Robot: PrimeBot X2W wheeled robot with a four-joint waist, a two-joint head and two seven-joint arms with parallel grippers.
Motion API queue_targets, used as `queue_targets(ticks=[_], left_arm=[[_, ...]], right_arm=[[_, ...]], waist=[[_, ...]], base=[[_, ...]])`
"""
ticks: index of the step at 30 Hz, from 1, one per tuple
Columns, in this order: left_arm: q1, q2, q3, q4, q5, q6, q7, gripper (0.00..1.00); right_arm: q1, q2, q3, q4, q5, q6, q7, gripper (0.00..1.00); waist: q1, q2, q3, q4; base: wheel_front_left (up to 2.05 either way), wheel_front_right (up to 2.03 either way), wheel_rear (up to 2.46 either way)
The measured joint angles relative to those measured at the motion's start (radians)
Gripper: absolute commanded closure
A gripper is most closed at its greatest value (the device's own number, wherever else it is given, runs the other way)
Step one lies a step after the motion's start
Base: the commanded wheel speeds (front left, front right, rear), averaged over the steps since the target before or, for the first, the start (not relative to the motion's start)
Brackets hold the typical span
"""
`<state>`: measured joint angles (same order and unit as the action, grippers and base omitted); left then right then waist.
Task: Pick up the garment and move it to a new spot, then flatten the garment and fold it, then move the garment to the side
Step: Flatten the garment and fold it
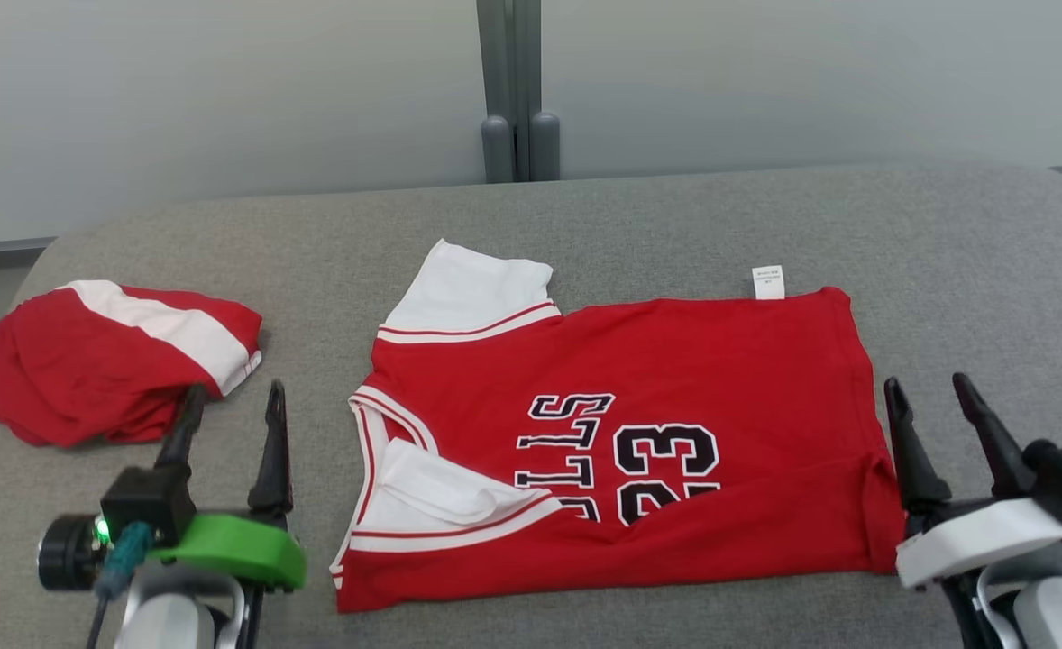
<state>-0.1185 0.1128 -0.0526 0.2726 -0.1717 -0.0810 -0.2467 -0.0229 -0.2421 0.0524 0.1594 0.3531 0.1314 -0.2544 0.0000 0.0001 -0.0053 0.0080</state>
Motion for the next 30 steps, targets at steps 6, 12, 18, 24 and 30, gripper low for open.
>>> queue_targets(ticks=[6,12,18,24,30], left_arm=[[-0.225,0.048,-0.041,0.017,0.008,-0.025,0.065,0.0],[-0.482,0.104,-0.099,0.082,0.005,-0.043,0.15,0.0],[-0.718,0.132,-0.175,0.192,-0.034,-0.046,0.223,0.0],[-0.888,0.178,-0.323,0.33,-0.132,-0.048,0.318,0.0],[-0.995,0.211,-0.419,0.464,-0.222,-0.048,0.398,0.0]], right_arm=[[-0.162,-0.072,-0.012,0.033,0.013,0.0,0.056,0.0],[-0.381,-0.132,0.031,0.1,0.017,0.0,0.131,0.0],[-0.581,-0.177,0.115,0.216,0.048,0.0,0.167,0.0],[-0.746,-0.186,0.252,0.348,0.115,0.0,0.19,0.0],[-0.869,-0.176,0.388,0.464,0.181,0.0,0.235,0.0]], waist=[[0.0,0.0,0.056,-0.006],[0.0,0.0,0.155,-0.022],[0.0,0.0,0.274,-0.049],[0.0001,0.0,0.392,-0.087],[0.0001,0.0,0.481,-0.14]], base=[[0.0,0.0,0.0],[0.0,0.0,0.0],[0.0,0.0,0.0],[0.0,0.0,0.0],[0.0,0.0,0.0]])
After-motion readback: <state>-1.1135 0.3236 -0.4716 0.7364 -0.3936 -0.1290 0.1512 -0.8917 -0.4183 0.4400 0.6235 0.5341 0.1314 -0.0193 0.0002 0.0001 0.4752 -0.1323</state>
